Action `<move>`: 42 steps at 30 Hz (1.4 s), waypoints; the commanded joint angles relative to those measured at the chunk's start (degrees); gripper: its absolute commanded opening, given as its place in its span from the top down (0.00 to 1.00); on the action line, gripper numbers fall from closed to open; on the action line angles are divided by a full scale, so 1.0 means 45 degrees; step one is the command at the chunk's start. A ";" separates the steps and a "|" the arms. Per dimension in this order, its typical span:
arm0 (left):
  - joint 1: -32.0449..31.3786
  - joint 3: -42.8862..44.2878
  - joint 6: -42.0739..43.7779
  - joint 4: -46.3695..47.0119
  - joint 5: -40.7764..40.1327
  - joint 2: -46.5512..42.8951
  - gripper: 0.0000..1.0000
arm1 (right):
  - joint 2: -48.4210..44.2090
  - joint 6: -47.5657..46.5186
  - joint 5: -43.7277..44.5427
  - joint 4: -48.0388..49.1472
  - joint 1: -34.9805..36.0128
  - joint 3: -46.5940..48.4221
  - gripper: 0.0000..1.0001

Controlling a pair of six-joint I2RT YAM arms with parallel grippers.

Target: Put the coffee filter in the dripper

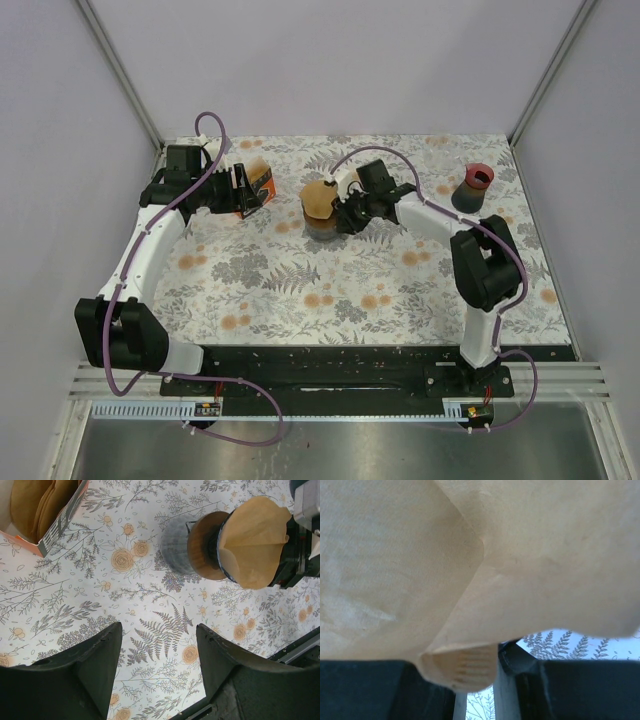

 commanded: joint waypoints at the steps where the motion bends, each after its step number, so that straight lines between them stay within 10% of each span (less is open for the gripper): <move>1: 0.0114 0.0387 0.0121 0.0217 0.0257 -0.0367 0.35 | 0.0681 0.0151 0.0125 -0.0591 -0.0547 0.1085 0.83; 11: 0.0154 0.0407 0.0082 0.0217 0.0238 -0.0348 0.35 | 0.1813 0.0269 -0.0051 -0.0923 -0.1290 0.2530 0.81; 19: 0.0173 0.0387 0.0121 0.0217 0.0179 -0.0348 0.35 | 0.2147 0.0484 -0.0402 -0.1255 -0.1525 0.3235 0.60; 42: 0.0251 0.0387 0.0199 0.0217 0.0160 -0.0641 0.34 | -0.1484 0.0365 0.0905 -0.2563 -0.2187 0.1633 0.33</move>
